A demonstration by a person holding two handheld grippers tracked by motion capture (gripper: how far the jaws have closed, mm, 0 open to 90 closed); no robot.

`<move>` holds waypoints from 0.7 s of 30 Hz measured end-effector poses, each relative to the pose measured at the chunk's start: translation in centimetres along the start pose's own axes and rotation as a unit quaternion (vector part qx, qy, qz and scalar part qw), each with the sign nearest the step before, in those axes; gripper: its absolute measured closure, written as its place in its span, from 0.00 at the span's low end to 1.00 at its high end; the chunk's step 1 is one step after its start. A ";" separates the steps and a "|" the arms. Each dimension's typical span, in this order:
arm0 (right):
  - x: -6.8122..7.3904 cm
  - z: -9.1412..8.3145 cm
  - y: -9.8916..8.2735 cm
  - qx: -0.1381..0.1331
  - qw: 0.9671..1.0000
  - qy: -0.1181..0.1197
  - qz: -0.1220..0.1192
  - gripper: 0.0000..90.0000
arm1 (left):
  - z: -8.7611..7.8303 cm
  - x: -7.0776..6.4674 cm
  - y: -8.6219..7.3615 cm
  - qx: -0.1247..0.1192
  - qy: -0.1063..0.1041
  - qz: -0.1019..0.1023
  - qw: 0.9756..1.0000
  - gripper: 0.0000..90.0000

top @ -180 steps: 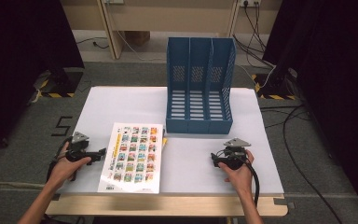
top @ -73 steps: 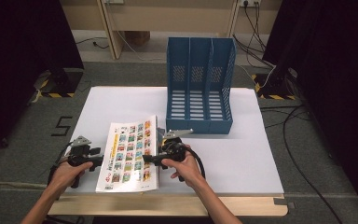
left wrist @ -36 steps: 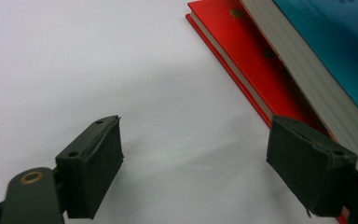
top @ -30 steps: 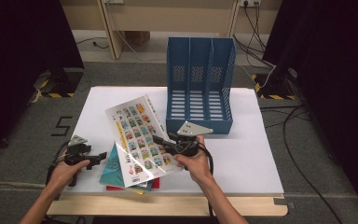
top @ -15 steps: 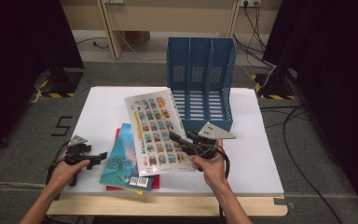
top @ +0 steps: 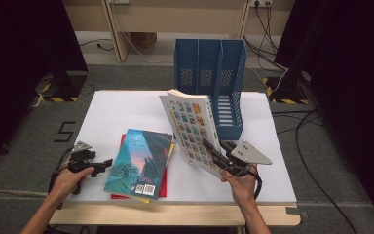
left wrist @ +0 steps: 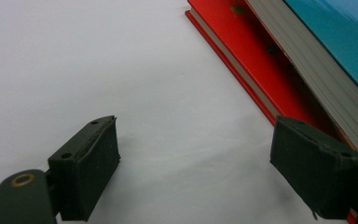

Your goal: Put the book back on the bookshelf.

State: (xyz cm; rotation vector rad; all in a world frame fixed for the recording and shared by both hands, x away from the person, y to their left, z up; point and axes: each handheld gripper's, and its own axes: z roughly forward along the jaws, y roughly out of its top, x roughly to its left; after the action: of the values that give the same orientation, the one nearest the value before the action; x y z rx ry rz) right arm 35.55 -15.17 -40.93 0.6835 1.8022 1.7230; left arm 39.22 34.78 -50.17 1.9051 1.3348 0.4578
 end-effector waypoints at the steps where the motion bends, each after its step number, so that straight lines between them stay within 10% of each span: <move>1: -0.1 -0.2 -0.3 -0.005 1.000 0.002 0.005 0.81 | 0.0 0.0 0.0 0.000 -0.001 0.002 1.000 0.17; 21: -1.1 -5.3 -3.1 0.024 0.999 -0.030 0.000 0.81 | 0.1 -0.1 -0.1 0.000 0.001 0.007 1.000 0.16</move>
State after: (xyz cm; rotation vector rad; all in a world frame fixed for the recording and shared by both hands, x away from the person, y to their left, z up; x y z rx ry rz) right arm 32.70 -19.85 -43.87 0.7473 1.8070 1.6461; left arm 39.18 34.69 -50.23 1.9165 1.3237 0.4677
